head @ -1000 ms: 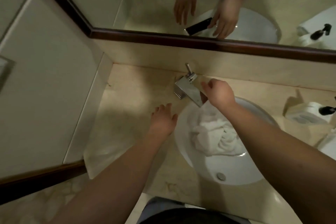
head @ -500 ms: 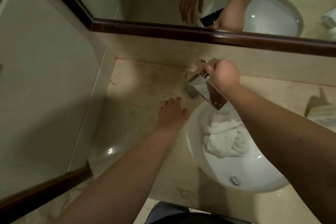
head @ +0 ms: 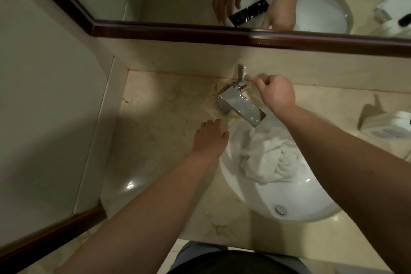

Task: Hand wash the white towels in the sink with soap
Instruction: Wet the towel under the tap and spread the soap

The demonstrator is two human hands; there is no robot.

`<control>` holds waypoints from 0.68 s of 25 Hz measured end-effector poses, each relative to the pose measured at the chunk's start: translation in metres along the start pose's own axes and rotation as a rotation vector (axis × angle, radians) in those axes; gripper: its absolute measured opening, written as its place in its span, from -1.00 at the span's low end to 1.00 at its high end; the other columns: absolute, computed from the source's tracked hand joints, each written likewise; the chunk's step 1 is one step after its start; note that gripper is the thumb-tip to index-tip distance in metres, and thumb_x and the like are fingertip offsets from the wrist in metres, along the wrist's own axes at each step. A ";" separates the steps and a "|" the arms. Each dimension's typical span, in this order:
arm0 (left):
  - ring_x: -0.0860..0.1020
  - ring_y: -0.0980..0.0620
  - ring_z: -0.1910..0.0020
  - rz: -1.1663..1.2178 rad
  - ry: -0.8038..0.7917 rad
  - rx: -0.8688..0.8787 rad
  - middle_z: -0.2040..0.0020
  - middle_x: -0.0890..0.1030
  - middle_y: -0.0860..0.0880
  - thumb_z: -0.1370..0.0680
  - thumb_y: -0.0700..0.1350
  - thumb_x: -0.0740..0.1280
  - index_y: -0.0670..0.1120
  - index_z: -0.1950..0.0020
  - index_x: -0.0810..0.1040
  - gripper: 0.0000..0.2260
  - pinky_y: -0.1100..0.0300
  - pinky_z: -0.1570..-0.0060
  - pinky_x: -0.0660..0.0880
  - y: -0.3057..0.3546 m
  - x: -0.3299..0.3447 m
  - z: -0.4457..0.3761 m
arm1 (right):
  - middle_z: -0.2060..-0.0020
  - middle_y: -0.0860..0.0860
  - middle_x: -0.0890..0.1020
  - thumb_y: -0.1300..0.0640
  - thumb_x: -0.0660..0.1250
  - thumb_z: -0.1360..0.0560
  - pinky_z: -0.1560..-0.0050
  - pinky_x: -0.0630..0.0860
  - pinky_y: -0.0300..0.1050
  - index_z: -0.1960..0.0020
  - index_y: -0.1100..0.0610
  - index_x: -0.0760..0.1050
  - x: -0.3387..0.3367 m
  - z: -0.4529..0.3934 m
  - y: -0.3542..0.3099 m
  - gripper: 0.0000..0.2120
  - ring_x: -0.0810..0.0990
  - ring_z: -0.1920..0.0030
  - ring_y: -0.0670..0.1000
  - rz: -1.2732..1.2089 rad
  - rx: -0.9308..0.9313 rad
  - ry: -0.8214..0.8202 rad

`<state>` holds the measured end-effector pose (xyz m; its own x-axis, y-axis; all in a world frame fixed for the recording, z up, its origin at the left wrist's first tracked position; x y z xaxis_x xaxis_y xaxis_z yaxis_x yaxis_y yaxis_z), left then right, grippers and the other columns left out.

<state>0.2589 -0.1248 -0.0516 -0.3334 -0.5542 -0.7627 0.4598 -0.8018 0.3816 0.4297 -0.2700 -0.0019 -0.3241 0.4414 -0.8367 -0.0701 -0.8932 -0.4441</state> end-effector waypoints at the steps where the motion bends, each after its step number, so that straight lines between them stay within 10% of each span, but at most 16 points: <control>1: 0.38 -0.14 -0.34 0.010 -0.017 0.005 -0.34 0.46 -0.14 -0.65 0.04 0.19 -0.08 -0.43 0.38 -0.62 0.03 -0.28 0.34 0.003 0.007 0.001 | 0.31 0.18 0.56 -0.17 0.22 -0.59 0.25 0.39 -0.06 0.23 0.23 0.52 0.001 0.010 0.017 -0.52 0.54 0.25 0.21 -0.021 0.017 0.010; 9: 0.53 -0.11 -0.21 0.292 -0.113 -0.085 -0.20 0.59 -0.13 -0.65 -0.05 0.23 -0.13 -0.21 0.57 -0.76 0.08 -0.17 0.43 0.016 0.092 0.003 | 0.37 0.02 0.48 -0.01 0.23 -0.61 0.37 0.23 -0.12 0.23 0.15 0.46 0.069 0.060 0.139 -0.68 0.47 0.27 0.07 0.001 0.117 -0.226; 17: 0.62 -0.13 -0.12 0.477 -0.106 -0.179 -0.12 0.66 -0.20 -0.67 -0.11 0.20 -0.21 -0.16 0.61 -0.75 0.18 0.07 0.37 0.024 0.155 -0.024 | -0.29 0.23 0.53 0.16 0.21 -0.62 -0.28 0.39 0.08 -0.36 0.25 0.46 0.130 0.043 0.157 -0.65 0.45 -0.29 0.27 0.184 -0.258 -0.345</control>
<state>0.2385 -0.2246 -0.1735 -0.1299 -0.8757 -0.4650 0.7114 -0.4090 0.5715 0.3359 -0.3562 -0.1671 -0.6066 0.1846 -0.7733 0.2407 -0.8844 -0.3999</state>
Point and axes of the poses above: each hand's wrist, its own z-axis away from the middle knuckle, its own x-axis out of the palm, y = z × x, the point moved 7 cm from there along -z, towards the middle knuckle
